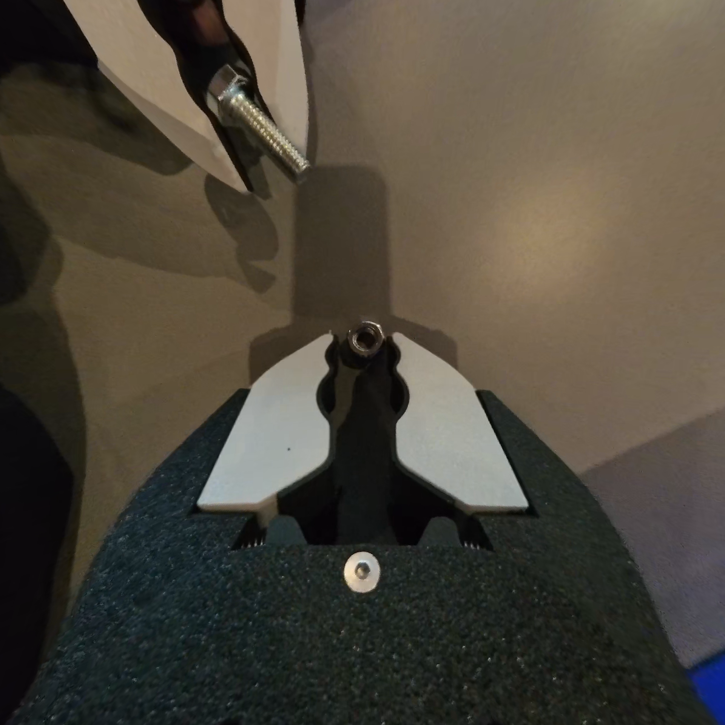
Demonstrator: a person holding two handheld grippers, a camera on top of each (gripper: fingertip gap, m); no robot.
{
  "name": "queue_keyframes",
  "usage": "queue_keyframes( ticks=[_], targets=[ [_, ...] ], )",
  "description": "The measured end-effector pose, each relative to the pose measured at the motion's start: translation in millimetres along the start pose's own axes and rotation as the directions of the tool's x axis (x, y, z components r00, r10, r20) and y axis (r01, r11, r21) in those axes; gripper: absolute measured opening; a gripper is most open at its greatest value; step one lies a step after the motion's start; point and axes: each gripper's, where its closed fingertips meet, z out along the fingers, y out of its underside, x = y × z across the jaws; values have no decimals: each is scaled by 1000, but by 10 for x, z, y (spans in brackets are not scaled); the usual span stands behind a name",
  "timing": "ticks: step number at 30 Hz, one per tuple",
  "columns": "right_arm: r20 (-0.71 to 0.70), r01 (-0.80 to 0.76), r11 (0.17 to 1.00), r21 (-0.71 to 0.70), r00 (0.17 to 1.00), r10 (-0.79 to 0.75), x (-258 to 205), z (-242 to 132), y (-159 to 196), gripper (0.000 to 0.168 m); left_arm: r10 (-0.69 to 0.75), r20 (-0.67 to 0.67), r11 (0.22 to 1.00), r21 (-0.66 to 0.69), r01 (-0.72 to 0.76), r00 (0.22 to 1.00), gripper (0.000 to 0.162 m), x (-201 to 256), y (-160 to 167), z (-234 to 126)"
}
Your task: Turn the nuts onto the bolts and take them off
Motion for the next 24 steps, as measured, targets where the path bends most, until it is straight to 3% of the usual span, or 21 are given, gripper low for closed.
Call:
queue_keyframes(
  ticks=[11, 14, 19, 24],
  targets=[
    [-40, 73, 997, 40, 997, -71, 1, -34, -104, 18, 2, 0, 1000, -1, -2, 1000, 18, 2, -2, 2],
    [-154, 196, 973, 126, 972, -176, 32, -124, -305, 17, 1, 0, 1000, -1, -1, 1000, 18, 1, -3, 2],
    [-392, 407, 896, 177, 864, -315, 58, -295, -582, 18, 1, 0, 1000, -3, -1, 1000, 18, 1, -1, 5],
    [-506, 404, 890, 211, 824, -254, 121, -451, -749, 17, 9, 3, 1000, -9, -9, 1000, 18, 3, 4, 11]
  ],
)
